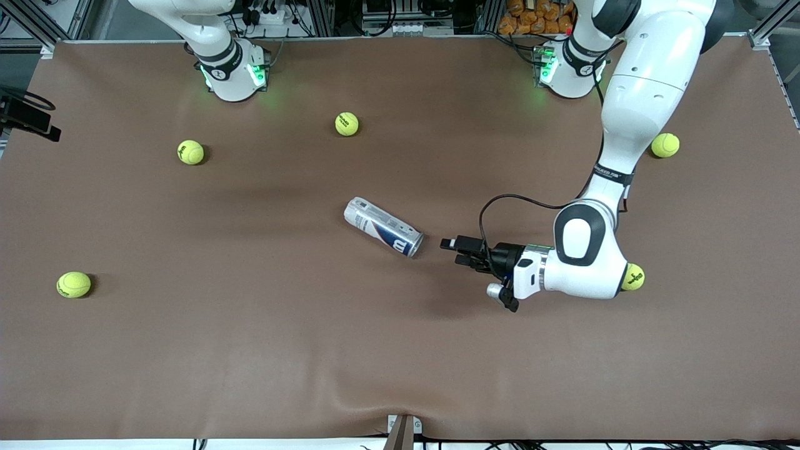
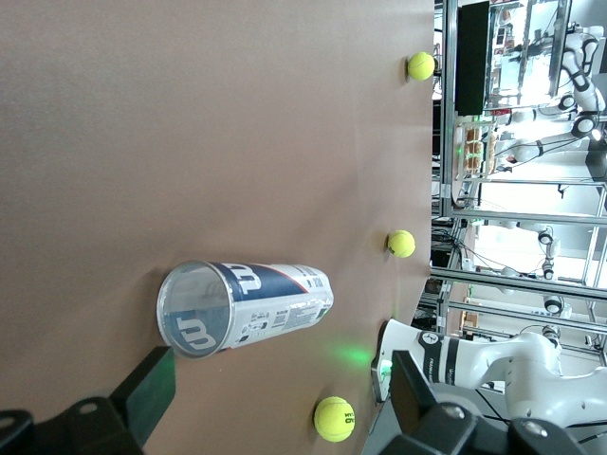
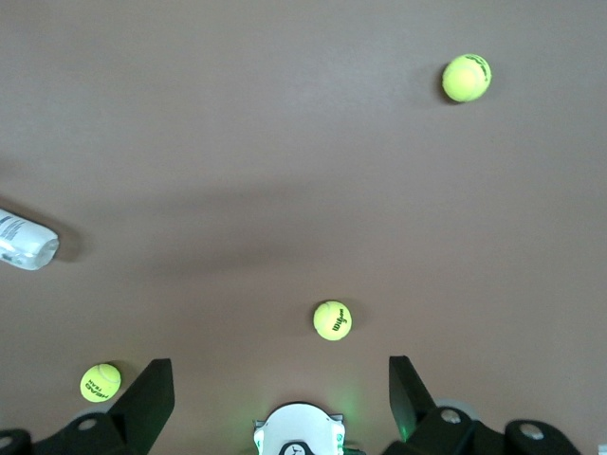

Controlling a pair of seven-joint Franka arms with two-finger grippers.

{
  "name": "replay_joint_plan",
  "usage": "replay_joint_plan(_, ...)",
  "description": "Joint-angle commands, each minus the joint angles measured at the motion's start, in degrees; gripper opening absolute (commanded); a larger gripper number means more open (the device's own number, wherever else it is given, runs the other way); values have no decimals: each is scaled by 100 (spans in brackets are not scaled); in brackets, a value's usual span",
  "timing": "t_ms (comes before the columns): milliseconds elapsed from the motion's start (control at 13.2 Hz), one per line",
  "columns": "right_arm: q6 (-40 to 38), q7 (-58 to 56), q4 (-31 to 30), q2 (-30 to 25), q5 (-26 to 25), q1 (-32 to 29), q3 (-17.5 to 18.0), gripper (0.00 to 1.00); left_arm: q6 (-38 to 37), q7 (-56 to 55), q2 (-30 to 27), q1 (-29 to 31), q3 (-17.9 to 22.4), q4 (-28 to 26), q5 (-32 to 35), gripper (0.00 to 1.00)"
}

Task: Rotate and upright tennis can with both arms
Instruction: 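Position the left gripper over the can's open end and close it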

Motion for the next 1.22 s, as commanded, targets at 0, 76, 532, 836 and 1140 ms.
replay_joint_plan(0, 41, -232, -39, -136, 110, -106, 111, 100, 233, 177, 184, -186, 11, 125, -125, 100)
replay_joint_plan(76, 41, -233, -48, -119, 101, -80, 111, 100, 356, 212, 237, -248, 11, 125, -126, 100)
replay_joint_plan(532, 182, -224, -48, -83, 92, -132, 102, 100, 1111, 459, 650, -695, 11, 134, -414, 100)
replay_joint_plan(836, 287, -224, -39, -92, 57, -132, 85, 100, 1447, 476, 703, -951, 11, 151, -609, 100)
replay_joint_plan(1140, 287, -224, -56, -75, 75, -88, 94, 100, 1456, 529, 712, -960, 11, 151, -626, 100)
